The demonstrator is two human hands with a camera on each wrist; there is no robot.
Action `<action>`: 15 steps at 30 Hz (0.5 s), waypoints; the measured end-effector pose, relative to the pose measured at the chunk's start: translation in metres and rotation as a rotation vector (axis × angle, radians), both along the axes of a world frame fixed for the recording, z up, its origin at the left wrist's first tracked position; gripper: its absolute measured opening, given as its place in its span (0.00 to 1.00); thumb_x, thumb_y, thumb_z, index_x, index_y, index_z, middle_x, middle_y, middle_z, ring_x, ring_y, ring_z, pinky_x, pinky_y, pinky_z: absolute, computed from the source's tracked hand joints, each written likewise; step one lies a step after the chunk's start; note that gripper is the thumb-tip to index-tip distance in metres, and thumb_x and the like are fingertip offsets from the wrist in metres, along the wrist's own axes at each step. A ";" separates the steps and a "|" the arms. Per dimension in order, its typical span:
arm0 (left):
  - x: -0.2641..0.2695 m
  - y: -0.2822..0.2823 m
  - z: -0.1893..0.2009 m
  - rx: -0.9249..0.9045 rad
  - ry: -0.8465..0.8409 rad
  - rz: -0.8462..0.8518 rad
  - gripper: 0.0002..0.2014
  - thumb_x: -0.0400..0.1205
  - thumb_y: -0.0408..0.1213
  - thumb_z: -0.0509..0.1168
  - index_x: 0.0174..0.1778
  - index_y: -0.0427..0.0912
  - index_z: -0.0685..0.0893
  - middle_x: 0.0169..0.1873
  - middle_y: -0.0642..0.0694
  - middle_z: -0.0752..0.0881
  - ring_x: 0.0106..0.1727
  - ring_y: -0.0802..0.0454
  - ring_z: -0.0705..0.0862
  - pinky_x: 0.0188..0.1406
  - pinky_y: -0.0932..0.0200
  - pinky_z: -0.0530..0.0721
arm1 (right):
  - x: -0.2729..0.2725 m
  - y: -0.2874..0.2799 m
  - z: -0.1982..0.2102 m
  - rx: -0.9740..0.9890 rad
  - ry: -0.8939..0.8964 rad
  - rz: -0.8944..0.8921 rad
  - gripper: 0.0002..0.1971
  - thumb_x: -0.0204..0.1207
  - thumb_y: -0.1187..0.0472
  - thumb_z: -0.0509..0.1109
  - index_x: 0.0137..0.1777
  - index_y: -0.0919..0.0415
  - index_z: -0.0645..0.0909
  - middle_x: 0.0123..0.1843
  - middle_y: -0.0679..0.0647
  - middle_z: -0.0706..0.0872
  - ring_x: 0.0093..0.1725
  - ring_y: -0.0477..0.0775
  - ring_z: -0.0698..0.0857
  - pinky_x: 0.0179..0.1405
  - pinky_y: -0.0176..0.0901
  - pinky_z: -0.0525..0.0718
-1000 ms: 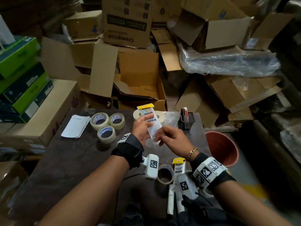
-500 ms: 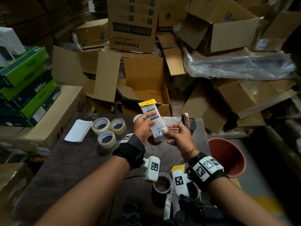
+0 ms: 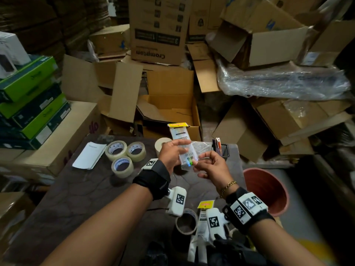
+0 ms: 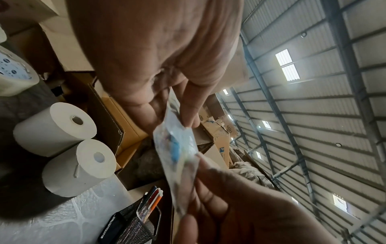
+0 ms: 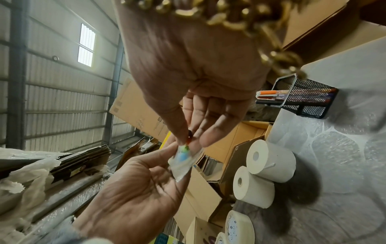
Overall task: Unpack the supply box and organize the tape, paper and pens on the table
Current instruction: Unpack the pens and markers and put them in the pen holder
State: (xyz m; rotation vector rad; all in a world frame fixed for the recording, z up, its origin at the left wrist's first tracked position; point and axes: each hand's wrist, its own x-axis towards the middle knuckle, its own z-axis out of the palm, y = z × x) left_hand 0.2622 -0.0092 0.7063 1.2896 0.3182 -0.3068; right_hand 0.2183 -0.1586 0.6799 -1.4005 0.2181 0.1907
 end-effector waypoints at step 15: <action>0.021 -0.001 -0.011 0.019 0.013 0.072 0.17 0.78 0.18 0.63 0.49 0.41 0.91 0.65 0.36 0.83 0.61 0.35 0.85 0.55 0.36 0.88 | 0.020 -0.014 0.009 -0.495 -0.216 0.292 0.05 0.75 0.68 0.72 0.46 0.57 0.85 0.43 0.56 0.87 0.33 0.49 0.83 0.31 0.41 0.82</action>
